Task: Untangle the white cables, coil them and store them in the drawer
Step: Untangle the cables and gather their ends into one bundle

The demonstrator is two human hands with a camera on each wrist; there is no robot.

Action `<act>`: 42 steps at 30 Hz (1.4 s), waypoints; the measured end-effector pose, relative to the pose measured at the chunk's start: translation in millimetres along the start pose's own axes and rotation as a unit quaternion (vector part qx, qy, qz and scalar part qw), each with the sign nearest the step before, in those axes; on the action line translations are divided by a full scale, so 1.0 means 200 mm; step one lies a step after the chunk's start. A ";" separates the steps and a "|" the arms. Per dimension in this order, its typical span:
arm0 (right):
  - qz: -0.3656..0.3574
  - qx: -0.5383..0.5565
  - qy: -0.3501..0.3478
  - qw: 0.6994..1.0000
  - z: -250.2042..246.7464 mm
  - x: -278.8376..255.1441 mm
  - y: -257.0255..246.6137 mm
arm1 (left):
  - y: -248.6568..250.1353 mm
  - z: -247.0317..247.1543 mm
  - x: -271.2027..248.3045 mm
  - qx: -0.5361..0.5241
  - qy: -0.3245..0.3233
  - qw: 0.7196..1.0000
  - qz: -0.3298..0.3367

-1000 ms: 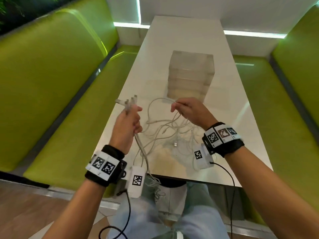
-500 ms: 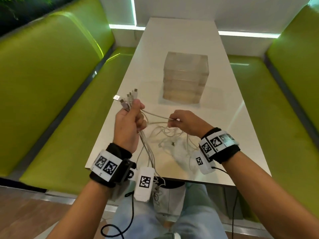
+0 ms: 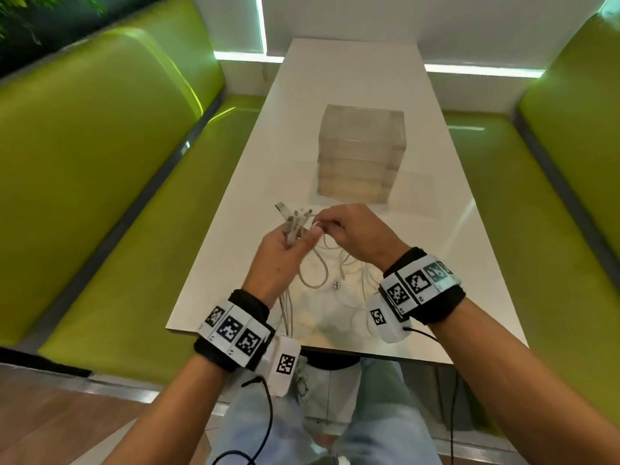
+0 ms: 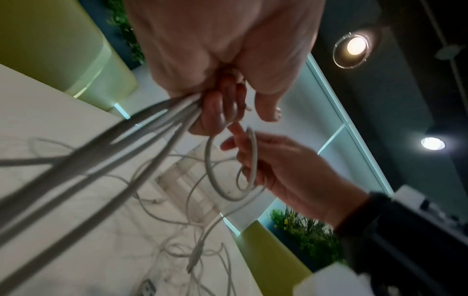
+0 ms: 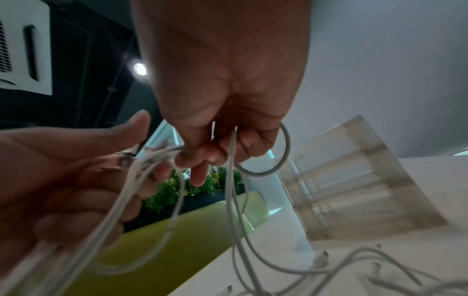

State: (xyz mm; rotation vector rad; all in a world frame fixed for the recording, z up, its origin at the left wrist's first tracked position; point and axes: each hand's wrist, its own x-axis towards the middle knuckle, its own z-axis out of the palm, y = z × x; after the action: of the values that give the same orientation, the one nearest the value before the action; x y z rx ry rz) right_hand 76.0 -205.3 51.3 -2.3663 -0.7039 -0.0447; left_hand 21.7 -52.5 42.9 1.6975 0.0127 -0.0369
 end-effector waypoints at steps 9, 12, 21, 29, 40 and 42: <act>0.029 -0.061 -0.041 0.997 0.02 -0.01 0.04 | 0.04 0.00 -0.02 -0.135 0.053 0.989 -0.007; 0.113 -0.049 -0.062 0.990 0.03 -0.05 0.20 | 0.10 -0.09 -0.04 -0.195 0.109 0.975 0.005; 0.177 -0.021 -0.028 0.984 -0.04 -0.12 0.38 | 0.11 -0.33 -0.03 -0.196 0.201 0.960 0.020; 0.020 -0.060 -0.074 0.995 0.02 -0.07 0.03 | -0.03 -0.01 0.00 0.013 0.045 0.999 -0.023; 0.079 -0.033 -0.063 0.994 0.06 -0.06 0.14 | 0.03 -0.03 -0.03 -0.121 0.103 0.987 0.017; 0.117 -0.039 -0.024 0.992 0.05 -0.07 0.24 | 0.05 -0.08 -0.04 -0.141 0.126 0.982 0.028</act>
State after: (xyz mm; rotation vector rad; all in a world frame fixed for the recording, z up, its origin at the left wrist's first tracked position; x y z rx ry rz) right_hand 87.2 -236.5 13.4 -2.5166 -0.4508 0.0875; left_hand 14.1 -37.5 55.0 1.4093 0.1522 0.2136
